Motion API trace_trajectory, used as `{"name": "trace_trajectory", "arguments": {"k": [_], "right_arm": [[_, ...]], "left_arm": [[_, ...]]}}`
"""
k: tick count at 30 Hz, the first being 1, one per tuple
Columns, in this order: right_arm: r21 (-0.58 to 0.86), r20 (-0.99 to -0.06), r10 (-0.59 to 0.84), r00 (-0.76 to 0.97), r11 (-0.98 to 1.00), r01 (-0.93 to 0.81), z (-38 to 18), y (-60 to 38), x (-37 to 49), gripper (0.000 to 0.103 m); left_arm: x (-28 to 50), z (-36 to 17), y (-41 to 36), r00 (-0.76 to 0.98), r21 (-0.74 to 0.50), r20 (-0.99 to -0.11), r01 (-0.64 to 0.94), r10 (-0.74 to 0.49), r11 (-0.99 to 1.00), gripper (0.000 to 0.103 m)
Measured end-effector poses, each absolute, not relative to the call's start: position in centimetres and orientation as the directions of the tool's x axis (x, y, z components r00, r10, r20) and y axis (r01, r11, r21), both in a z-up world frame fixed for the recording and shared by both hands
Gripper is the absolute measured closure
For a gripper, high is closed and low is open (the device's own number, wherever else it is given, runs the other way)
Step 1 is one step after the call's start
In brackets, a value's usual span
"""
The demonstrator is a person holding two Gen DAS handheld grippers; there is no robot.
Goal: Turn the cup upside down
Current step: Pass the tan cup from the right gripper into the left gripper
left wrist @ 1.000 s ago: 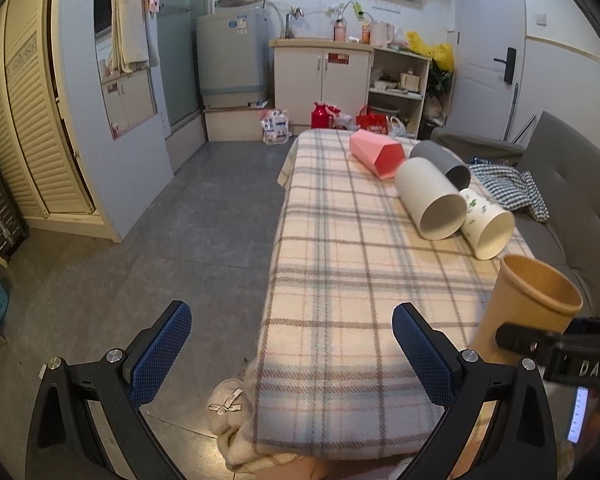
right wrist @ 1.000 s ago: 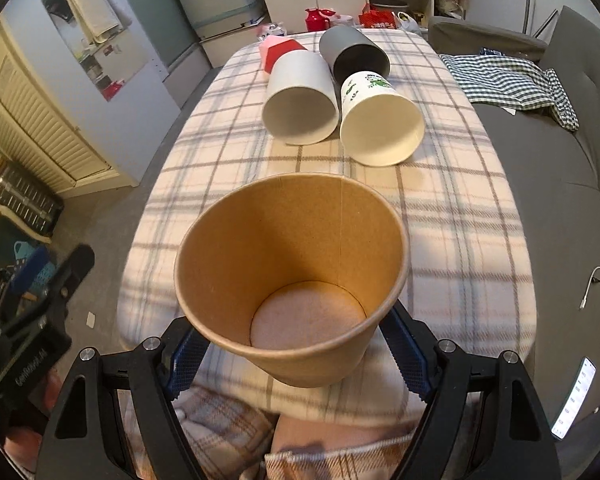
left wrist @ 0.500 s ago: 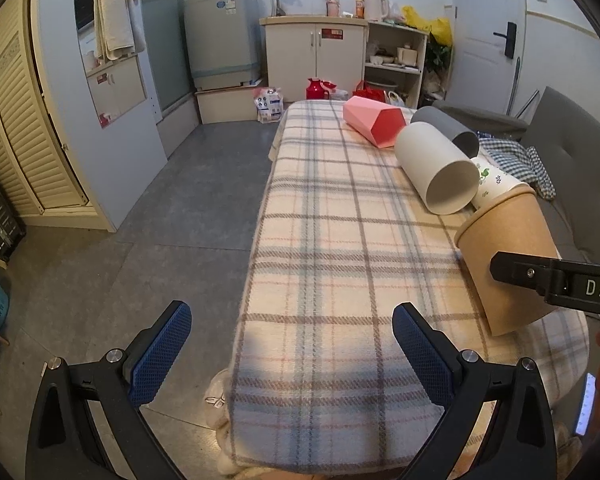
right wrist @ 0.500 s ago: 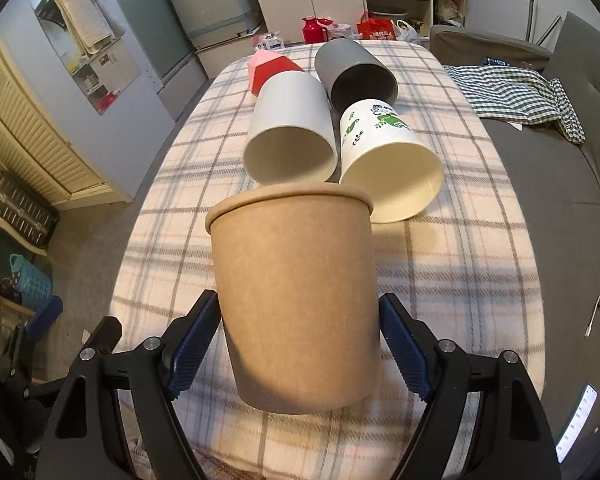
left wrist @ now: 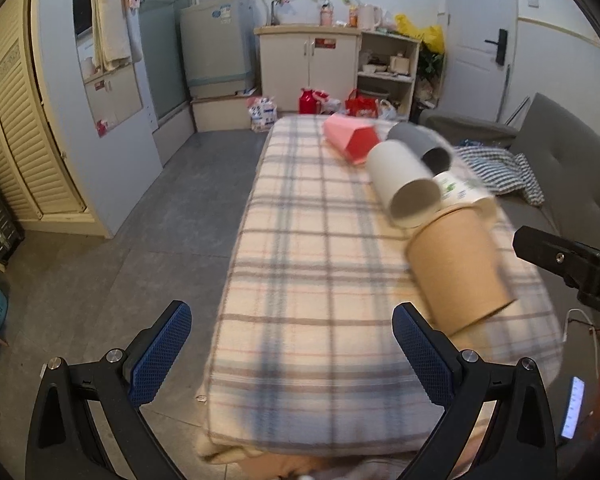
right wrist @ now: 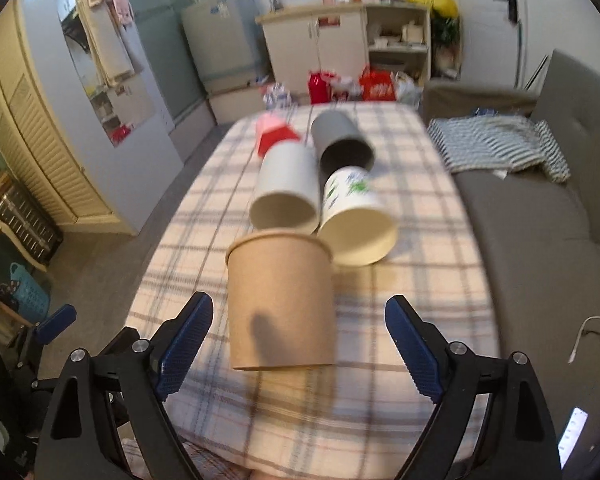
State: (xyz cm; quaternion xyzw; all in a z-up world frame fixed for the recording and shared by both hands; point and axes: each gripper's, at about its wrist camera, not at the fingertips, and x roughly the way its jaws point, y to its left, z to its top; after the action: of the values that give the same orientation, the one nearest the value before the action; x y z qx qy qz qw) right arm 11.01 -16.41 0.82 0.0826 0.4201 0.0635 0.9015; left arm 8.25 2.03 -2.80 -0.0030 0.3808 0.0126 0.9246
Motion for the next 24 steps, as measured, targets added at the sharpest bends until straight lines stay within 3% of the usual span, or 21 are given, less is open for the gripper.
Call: {"name": "trace_trajectory", "arguments": {"k": [11,24], "right_arm": [[0.165,-0.701,0.081,0.708,0.985,0.051,2.4,-21.5,6.3,0.008],[0.149,-0.706,0.016,0.708,0.981,0.126,0.3,-25.6,5.8,0.004]], "left_arm": [[6.2,-0.7,-4.1,0.726,-0.017,-0.686,0.046,-0.045,0.999,0.0],[7.6,-2.8,-9.0,0.691,0.01,-0.721,0.073,-0.044,0.997,0.0]]}}
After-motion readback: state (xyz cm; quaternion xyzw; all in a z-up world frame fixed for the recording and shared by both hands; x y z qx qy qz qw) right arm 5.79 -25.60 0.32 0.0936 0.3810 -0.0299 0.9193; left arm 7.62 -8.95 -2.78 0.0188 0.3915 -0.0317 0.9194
